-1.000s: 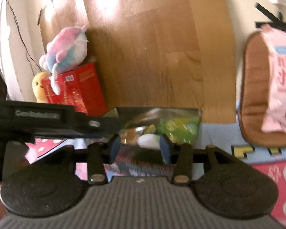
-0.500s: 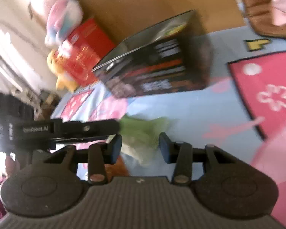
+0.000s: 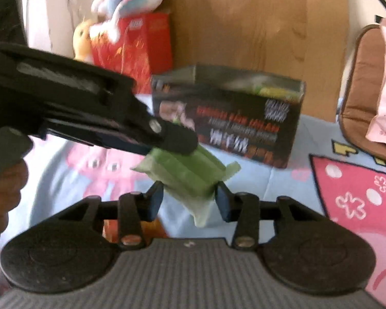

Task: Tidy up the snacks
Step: 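Drop the light green pack into the black tin box from the right tool, then move the right tool toward the pink rectangular candy box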

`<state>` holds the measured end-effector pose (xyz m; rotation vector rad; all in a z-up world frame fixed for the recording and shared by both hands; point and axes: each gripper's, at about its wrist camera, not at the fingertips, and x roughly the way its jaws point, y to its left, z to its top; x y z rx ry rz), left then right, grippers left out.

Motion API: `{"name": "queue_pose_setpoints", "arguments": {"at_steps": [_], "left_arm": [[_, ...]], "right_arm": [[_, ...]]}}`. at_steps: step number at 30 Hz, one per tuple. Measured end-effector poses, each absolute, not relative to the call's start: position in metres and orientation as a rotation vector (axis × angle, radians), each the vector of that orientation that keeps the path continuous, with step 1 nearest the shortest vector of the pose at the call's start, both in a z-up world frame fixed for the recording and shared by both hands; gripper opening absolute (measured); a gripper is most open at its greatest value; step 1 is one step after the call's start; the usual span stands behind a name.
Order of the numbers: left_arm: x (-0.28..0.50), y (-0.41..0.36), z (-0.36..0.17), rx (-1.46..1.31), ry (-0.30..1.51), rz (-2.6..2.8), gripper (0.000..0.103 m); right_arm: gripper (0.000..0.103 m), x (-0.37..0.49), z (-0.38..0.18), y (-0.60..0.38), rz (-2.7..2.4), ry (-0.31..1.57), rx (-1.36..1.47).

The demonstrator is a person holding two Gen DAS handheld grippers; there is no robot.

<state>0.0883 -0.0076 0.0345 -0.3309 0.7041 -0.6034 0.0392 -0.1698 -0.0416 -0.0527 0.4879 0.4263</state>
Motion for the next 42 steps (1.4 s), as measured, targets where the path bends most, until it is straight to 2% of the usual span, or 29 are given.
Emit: {"name": "queue_pose_setpoints", "arguments": {"at_steps": [8, 14, 20, 26, 32, 37, 42], "left_arm": [[0.131, -0.033, 0.083, -0.257, 0.561, -0.596, 0.053], [0.179, -0.033, 0.06, -0.254, 0.602, -0.44, 0.051], [0.141, -0.01, 0.034, -0.275, 0.643, -0.474, 0.051], [0.088, 0.01, 0.009, -0.272, 0.746, -0.547, 0.051], [0.052, 0.014, 0.003, -0.278, 0.765, -0.616, 0.051], [0.049, 0.004, 0.003, -0.277, 0.778, -0.647, 0.051], [0.046, 0.002, 0.004, -0.281, 0.787, -0.639, 0.052]], "right_arm": [[0.043, 0.072, 0.001, -0.175, 0.349, 0.293, -0.03], [0.045, 0.103, -0.002, -0.175, 0.215, 0.241, -0.077], [0.044, 0.072, -0.011, -0.205, 0.253, 0.283, 0.034], [0.044, 0.028, -0.033, -0.225, 0.473, 0.438, 0.155], [0.045, -0.031, -0.035, -0.244, 0.549, 0.486, 0.023], [0.064, -0.059, -0.05, -0.23, 0.534, 0.484, -0.305], [0.072, -0.048, -0.081, -0.206, 0.532, 0.485, -0.506]]}}
